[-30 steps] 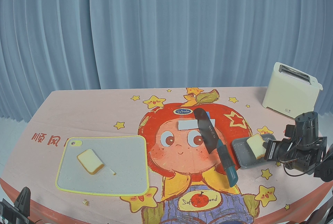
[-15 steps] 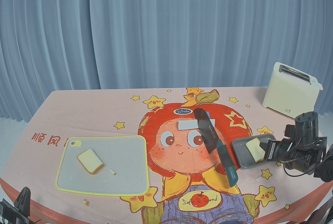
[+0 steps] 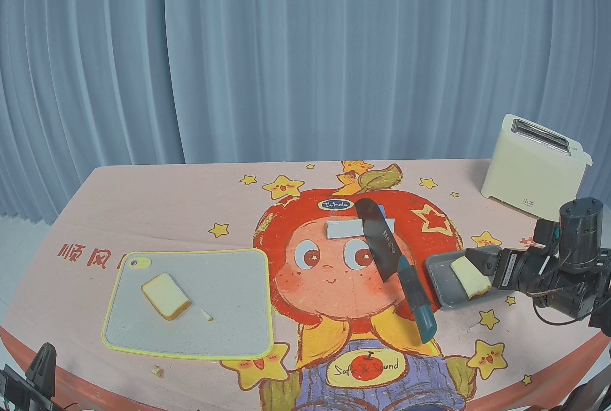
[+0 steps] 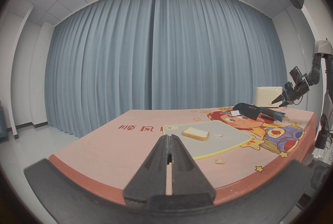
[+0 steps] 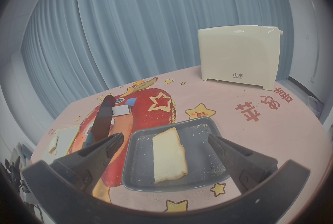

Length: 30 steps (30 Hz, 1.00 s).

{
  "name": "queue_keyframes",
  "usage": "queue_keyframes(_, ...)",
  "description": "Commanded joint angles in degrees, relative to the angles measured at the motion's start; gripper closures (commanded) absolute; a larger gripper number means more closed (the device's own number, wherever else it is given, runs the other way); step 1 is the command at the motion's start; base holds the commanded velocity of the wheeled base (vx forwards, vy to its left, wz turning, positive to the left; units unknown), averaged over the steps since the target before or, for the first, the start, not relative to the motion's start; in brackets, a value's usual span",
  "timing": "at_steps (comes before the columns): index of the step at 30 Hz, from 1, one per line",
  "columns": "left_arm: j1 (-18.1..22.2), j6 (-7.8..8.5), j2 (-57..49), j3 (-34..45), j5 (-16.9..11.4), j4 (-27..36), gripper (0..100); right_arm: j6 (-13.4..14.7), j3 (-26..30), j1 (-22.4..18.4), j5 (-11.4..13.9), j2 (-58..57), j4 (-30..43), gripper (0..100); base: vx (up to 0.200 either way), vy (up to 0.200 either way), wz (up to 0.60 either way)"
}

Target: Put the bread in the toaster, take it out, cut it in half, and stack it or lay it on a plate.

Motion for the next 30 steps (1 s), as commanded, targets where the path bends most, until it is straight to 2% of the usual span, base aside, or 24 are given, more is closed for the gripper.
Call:
queue_keyframes(1, 0.01, -0.03, 0.09, 1.01, 0.01, 0.00, 100, -0.05, 0.13, 0.29, -0.10, -1.43, -0.60, 0, 0.000, 0.000, 0.00)
queue_keyframes(13, 0.01, -0.03, 0.09, 1.01, 0.01, 0.00, 100, -3.13, -0.04, -0.42, -2.30, -6.61, -0.69, 0, 0.000, 0.000, 0.00)
queue_keyframes(17, 0.01, 0.14, 0.09, 1.01, 0.01, 0.00, 100, -6.56, 0.22, -1.30, -2.39, -8.28, -0.78, 0, 0.000, 0.000, 0.00)
queue_keyframes(19, 0.01, 0.14, 0.09, 1.01, 0.01, -0.09, 100, -7.26, 0.31, -1.30, -2.48, -8.37, -0.78, 0, 0.000, 0.000, 0.00)
queue_keyframes(30, -0.08, 0.23, 0.09, 0.92, 0.01, 0.00, 100, -8.49, 0.22, -1.30, -3.09, -12.15, -0.60, 0, 0.000, 0.000, 0.00)
